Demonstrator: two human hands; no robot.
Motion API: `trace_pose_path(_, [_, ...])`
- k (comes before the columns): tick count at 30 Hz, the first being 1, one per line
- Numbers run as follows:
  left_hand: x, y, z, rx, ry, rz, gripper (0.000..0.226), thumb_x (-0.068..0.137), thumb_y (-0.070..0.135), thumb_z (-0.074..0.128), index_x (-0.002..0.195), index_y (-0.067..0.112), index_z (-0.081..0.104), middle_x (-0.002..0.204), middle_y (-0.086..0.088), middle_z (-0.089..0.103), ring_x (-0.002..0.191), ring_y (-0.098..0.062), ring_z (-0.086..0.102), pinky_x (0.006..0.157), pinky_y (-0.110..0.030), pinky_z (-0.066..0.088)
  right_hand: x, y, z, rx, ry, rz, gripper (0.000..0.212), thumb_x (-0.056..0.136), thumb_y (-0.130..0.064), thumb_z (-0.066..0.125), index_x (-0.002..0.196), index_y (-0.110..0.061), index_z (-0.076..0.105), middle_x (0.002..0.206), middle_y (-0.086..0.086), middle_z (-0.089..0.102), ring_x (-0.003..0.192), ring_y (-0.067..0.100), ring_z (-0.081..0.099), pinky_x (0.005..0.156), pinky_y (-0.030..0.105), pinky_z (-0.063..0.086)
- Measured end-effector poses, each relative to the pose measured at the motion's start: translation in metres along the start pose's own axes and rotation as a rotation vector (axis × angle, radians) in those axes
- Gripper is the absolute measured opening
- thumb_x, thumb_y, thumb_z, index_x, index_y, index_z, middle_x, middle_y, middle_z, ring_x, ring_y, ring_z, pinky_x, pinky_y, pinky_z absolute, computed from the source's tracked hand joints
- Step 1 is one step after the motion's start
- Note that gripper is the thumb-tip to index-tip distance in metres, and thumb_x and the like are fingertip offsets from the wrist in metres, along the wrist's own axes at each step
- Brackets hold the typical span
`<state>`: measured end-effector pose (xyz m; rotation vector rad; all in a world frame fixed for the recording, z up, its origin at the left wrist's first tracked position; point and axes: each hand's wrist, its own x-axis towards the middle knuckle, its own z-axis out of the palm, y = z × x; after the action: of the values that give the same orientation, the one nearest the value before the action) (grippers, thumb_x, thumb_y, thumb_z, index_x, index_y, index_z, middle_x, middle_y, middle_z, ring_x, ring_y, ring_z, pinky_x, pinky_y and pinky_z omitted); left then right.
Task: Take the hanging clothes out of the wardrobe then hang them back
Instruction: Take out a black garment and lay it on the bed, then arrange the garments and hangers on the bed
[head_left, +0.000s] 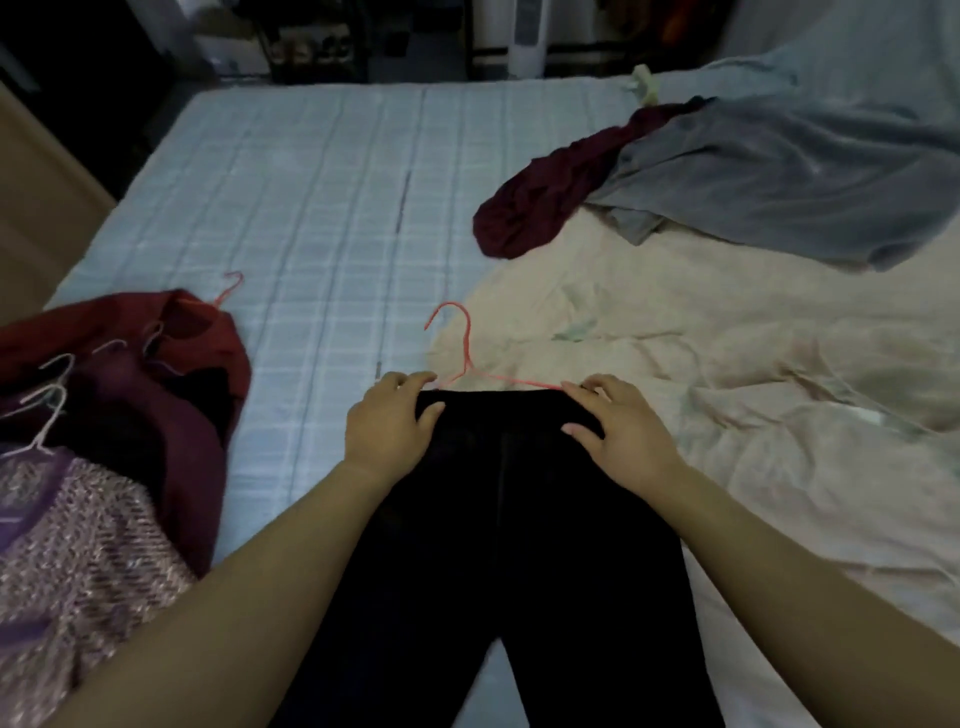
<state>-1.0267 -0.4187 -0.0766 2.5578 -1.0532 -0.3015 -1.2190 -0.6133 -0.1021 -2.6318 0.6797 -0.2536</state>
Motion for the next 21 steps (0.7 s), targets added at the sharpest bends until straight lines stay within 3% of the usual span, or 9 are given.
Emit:
trace_pose_path(3, [-0.030, -0.018, 0.018, 0.011, -0.110, -0.046, 0.048, 0.094, 0.049, 0.042, 0.136, 0.025, 0.046, 0.129, -0.006, 0.052, 0.114, -0.027, 0.052, 0.094, -0.045, 0.043, -0.009, -0.021, 0.032, -0.045, -0.096, -0.016, 0.047, 0.085, -0.035, 0.061, 0.125, -0.009, 0.059, 0.119, 0.019, 0.059, 0.106, 0.037, 0.058, 0.090, 0.046, 0.049])
trace_pose_path(7, [-0.096, -0.048, 0.015, 0.055, -0.191, -0.167, 0.072, 0.083, 0.069, 0.016, 0.141, 0.033, 0.037, 0.143, -0.001, 0.041, 0.131, -0.019, 0.037, 0.110, -0.051, 0.026, -0.045, -0.078, 0.063, -0.081, -0.230, -0.072, 0.057, 0.087, -0.052, 0.035, 0.121, -0.015, 0.062, 0.115, 0.014, 0.064, 0.103, 0.032, 0.062, 0.088, 0.051, 0.049])
trace_pose_path(10, [-0.147, -0.075, 0.003, 0.068, -0.150, -0.219, 0.077, 0.079, 0.069, 0.009, 0.139, 0.034, 0.040, 0.140, 0.001, 0.045, 0.129, -0.017, 0.041, 0.108, -0.050, 0.030, -0.070, -0.130, 0.076, -0.086, -0.317, -0.095, 0.060, 0.088, -0.055, 0.028, 0.122, -0.018, 0.061, 0.118, 0.011, 0.063, 0.107, 0.028, 0.061, 0.090, 0.051, 0.046])
trace_pose_path(15, [-0.224, -0.142, -0.029, -0.001, -0.058, -0.258, 0.062, 0.086, 0.062, 0.027, 0.128, 0.026, 0.054, 0.122, 0.001, 0.060, 0.107, -0.021, 0.059, 0.090, -0.043, 0.048, -0.096, -0.229, 0.101, -0.064, -0.355, -0.181, 0.060, 0.091, -0.056, 0.026, 0.118, -0.019, 0.064, 0.116, 0.008, 0.065, 0.106, 0.025, 0.062, 0.088, 0.048, 0.049])
trace_pose_path(18, [-0.264, -0.194, -0.063, -0.051, 0.048, -0.281, 0.059, 0.087, 0.057, 0.032, 0.123, 0.019, 0.060, 0.116, -0.002, 0.063, 0.098, -0.024, 0.063, 0.083, -0.035, 0.050, -0.105, -0.299, 0.126, 0.001, -0.385, -0.241, 0.066, 0.090, -0.058, 0.022, 0.124, -0.017, 0.060, 0.124, 0.009, 0.060, 0.114, 0.027, 0.057, 0.095, 0.048, 0.046])
trace_pose_path(21, [-0.302, -0.251, -0.101, -0.120, 0.077, -0.310, 0.065, 0.085, 0.062, 0.027, 0.129, 0.022, 0.055, 0.126, -0.003, 0.058, 0.105, -0.025, 0.059, 0.084, -0.033, 0.047, -0.117, -0.368, 0.154, 0.068, -0.382, -0.267, 0.065, 0.091, -0.057, 0.025, 0.125, -0.014, 0.059, 0.124, 0.011, 0.059, 0.112, 0.029, 0.056, 0.093, 0.042, 0.047])
